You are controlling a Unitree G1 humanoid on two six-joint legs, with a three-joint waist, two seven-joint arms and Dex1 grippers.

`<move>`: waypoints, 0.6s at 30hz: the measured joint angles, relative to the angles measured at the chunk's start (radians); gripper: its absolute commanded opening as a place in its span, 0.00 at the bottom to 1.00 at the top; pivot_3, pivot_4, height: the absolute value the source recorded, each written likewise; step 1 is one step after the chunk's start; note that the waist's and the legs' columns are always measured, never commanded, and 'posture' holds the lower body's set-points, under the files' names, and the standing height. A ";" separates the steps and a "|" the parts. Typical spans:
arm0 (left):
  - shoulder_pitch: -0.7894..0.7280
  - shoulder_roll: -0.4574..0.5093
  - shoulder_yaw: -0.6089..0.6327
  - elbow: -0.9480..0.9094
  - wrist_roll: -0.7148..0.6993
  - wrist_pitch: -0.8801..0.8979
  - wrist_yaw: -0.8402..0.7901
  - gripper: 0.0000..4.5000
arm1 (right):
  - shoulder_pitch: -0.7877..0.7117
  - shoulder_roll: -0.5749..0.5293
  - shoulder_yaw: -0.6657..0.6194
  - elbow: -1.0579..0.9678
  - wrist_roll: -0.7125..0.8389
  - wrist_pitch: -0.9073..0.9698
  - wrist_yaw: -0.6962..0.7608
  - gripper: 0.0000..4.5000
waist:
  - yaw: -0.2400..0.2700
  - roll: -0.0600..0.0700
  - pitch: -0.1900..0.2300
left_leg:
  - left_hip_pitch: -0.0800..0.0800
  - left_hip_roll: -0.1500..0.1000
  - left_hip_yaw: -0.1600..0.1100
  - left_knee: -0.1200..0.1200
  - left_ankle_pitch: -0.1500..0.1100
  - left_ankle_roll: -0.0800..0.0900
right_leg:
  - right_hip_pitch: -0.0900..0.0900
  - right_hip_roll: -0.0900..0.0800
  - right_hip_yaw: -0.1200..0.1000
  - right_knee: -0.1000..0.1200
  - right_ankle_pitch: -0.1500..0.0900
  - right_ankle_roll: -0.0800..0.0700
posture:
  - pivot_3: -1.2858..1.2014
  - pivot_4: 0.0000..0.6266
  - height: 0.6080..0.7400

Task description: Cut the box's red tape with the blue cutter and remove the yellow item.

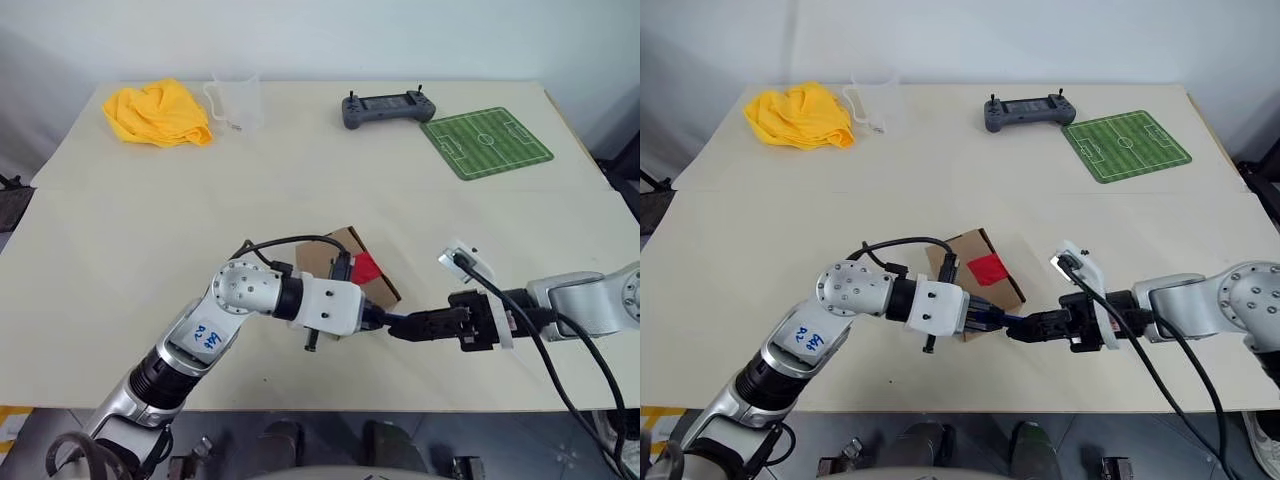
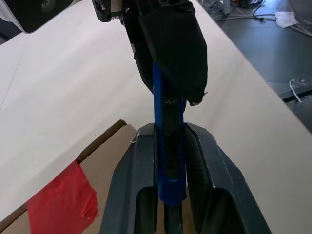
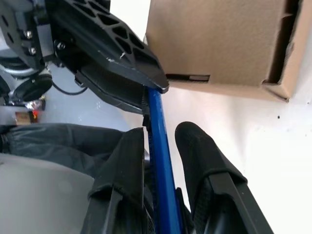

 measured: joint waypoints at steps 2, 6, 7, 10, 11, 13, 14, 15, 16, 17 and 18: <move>0.000 0.000 0.001 0.000 0.004 0.002 0.002 0.10 | 0.003 0.013 -0.008 0.007 0.000 0.000 -0.015 0.26 | 0.000 0.000 0.000 | 0.000 0.000 0.000 0.000 0.000 0.000 | 0.000 0.000 0.000 0.000 0.000 0.000 | 0.52 0.24 1.00; 0.000 0.002 0.006 0.001 0.012 0.004 0.002 0.10 | 0.007 0.038 -0.022 0.011 0.000 0.003 -0.042 0.26 | 0.000 0.000 0.000 | 0.000 0.000 0.000 0.000 0.000 0.000 | 0.000 0.000 0.000 0.000 0.000 0.000 | 0.52 0.24 1.00; 0.000 0.002 0.007 0.001 0.013 0.004 0.003 0.10 | 0.009 0.043 -0.029 0.011 0.001 0.003 -0.046 0.18 | 0.000 0.000 0.000 | 0.000 0.000 0.000 0.000 0.000 0.000 | 0.000 0.000 0.000 0.000 0.000 0.000 | 0.52 0.24 1.00; 0.000 0.001 0.010 0.003 0.016 0.005 0.006 0.10 | 0.012 0.058 -0.041 0.008 0.012 0.004 -0.051 0.02 | 0.000 0.000 0.000 | 0.000 0.000 0.000 0.000 0.000 0.000 | 0.000 0.000 0.000 0.000 0.000 0.000 | 0.52 0.24 1.00; 0.000 0.001 0.011 0.003 0.017 0.005 0.006 0.10 | 0.013 0.061 -0.044 0.008 0.013 0.004 -0.055 0.02 | 0.000 0.000 0.000 | 0.000 0.000 0.000 0.000 0.000 0.000 | 0.000 0.000 0.000 0.000 0.000 0.000 | 0.52 0.24 1.00; 0.000 0.001 0.011 0.003 0.018 0.005 0.006 0.10 | 0.019 0.066 -0.050 0.007 0.014 0.004 -0.059 0.02 | 0.000 0.000 0.000 | 0.000 0.000 0.000 0.000 0.000 0.000 | 0.000 0.000 0.000 0.000 0.000 0.000 | 0.52 0.24 1.00; 0.000 0.001 0.011 0.003 0.019 0.005 0.006 0.10 | 0.020 0.069 -0.052 0.007 0.014 0.004 -0.062 0.02 | 0.000 0.000 0.000 | 0.000 0.000 0.000 0.000 0.000 0.000 | 0.000 0.000 0.000 0.000 0.000 0.000 | 0.52 0.24 1.00; 0.000 0.001 0.011 0.003 0.019 0.005 0.006 0.10 | 0.021 0.071 -0.054 0.006 0.014 0.004 -0.064 0.02 | 0.000 0.000 0.000 | 0.000 0.000 0.000 0.000 0.000 0.000 | 0.000 0.000 0.000 0.000 0.000 0.000 | 0.52 0.24 1.00; 0.000 0.001 0.012 0.003 0.020 0.005 0.006 0.10 | 0.023 0.072 -0.057 0.006 0.014 0.004 -0.066 0.02 | 0.000 0.000 0.000 | 0.000 0.000 0.000 0.000 0.000 0.000 | 0.000 0.000 0.000 0.001 0.000 0.000 | 0.52 0.24 1.00; 0.000 0.001 0.012 0.003 0.020 0.005 0.006 0.10 | 0.025 0.073 -0.059 0.005 0.014 0.004 -0.066 0.02 | 0.000 0.000 0.000 | 0.000 0.000 0.000 0.000 0.000 0.000 | 0.000 0.000 0.000 0.001 0.000 0.000 | 0.52 0.24 1.00; 0.000 0.001 0.012 0.003 0.020 0.005 0.007 0.10 | 0.028 0.074 -0.061 0.005 0.015 0.004 -0.066 0.02 | 0.000 0.000 0.000 | 0.000 0.000 0.000 0.000 0.000 0.000 | 0.000 0.000 0.000 0.001 0.000 0.000 | 0.52 0.24 1.00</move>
